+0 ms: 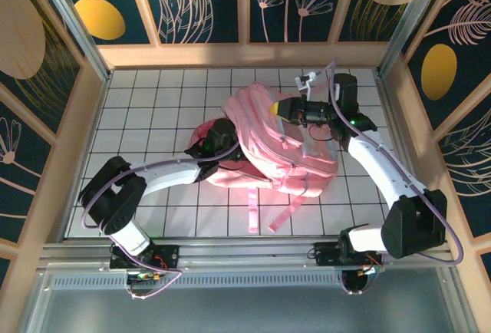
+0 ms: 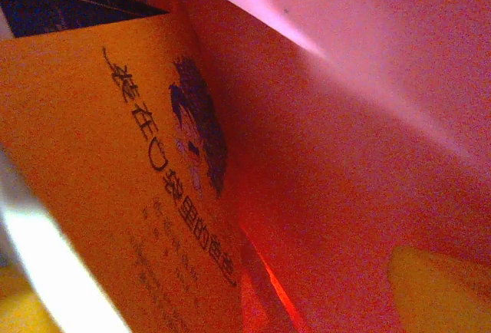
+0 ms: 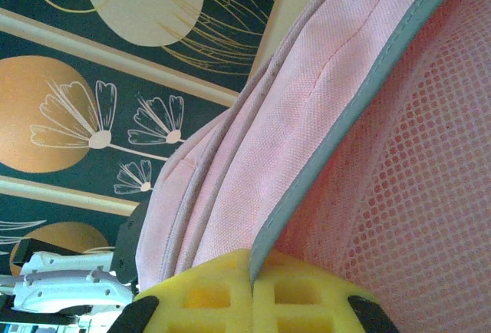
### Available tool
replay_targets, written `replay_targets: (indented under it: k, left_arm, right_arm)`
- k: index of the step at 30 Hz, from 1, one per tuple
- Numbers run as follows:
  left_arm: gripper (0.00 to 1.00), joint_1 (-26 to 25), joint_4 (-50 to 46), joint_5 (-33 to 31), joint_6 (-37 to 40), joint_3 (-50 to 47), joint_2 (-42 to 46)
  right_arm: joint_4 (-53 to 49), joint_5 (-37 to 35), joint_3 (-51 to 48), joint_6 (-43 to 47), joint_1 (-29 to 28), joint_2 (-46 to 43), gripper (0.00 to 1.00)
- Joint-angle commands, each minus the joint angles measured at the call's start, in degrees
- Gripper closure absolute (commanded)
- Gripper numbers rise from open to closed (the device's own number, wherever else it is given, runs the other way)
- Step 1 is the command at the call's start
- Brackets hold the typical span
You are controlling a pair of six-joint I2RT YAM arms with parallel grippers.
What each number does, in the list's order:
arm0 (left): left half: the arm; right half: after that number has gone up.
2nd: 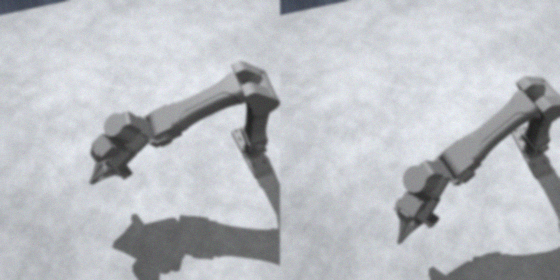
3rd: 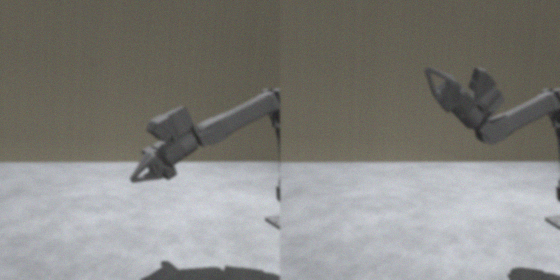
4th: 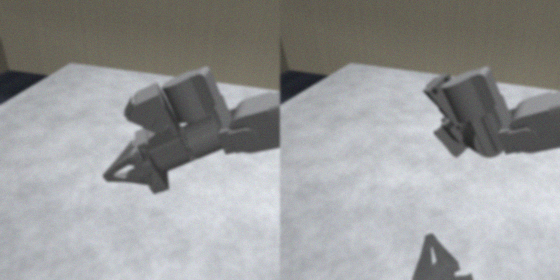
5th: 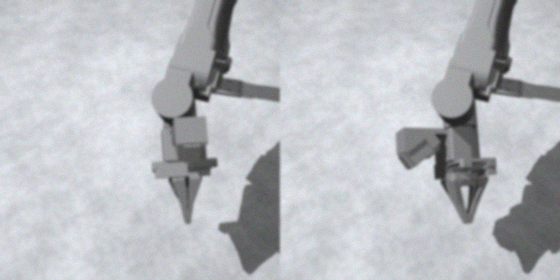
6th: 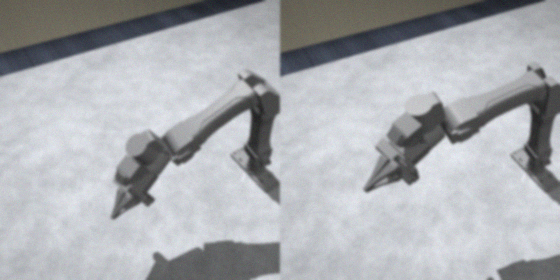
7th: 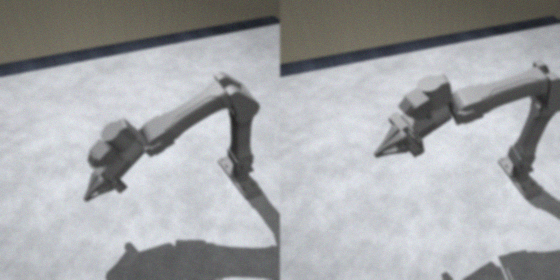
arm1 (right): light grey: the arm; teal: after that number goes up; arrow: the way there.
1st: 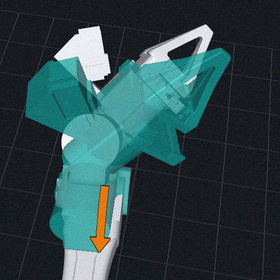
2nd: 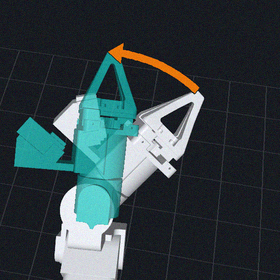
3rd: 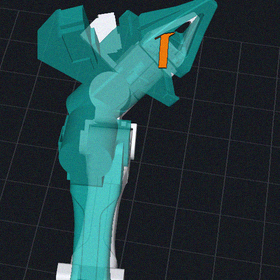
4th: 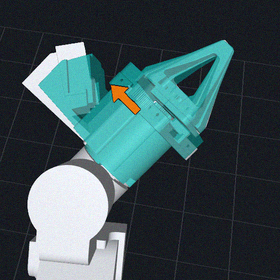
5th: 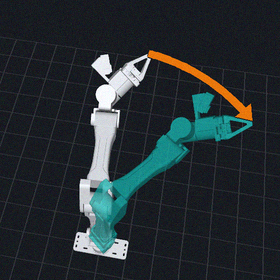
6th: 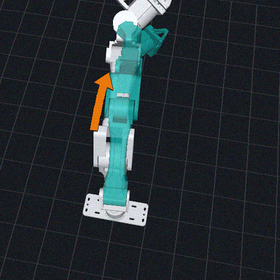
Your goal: Pack the student bag
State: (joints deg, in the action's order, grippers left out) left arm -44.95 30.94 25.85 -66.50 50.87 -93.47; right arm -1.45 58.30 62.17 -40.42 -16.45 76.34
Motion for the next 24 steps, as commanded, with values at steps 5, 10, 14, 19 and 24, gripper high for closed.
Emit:
replay_targets:
  k: [5, 10, 14, 19, 24]
  left_arm:
    - [0.04, 0.74, -7.24, -8.68, 7.84, 0.57, 12.02]
    - [0.01, 0.99, -22.00, -21.29, 13.92, 1.30, 21.36]
    - [0.01, 2.03, -29.84, -28.96, 15.20, -0.74, 29.19]
    - [0.01, 2.53, -35.29, -34.78, 16.25, -4.73, 37.01]
    - [0.01, 2.52, -40.11, -38.84, 18.38, -7.05, 41.75]
  right_arm:
    - [0.02, -3.07, -1.10, 3.28, 1.62, -3.36, 1.00]
    - [-0.48, -5.13, -1.56, 2.98, 3.72, -4.44, 1.00]
    - [-0.13, -6.76, -2.26, 2.43, 4.18, -4.18, 1.00]
    - [2.76, -8.56, -3.81, 0.20, 4.22, -3.92, 1.00]
    - [5.07, -9.52, -3.92, -1.80, 3.18, -2.37, 1.00]
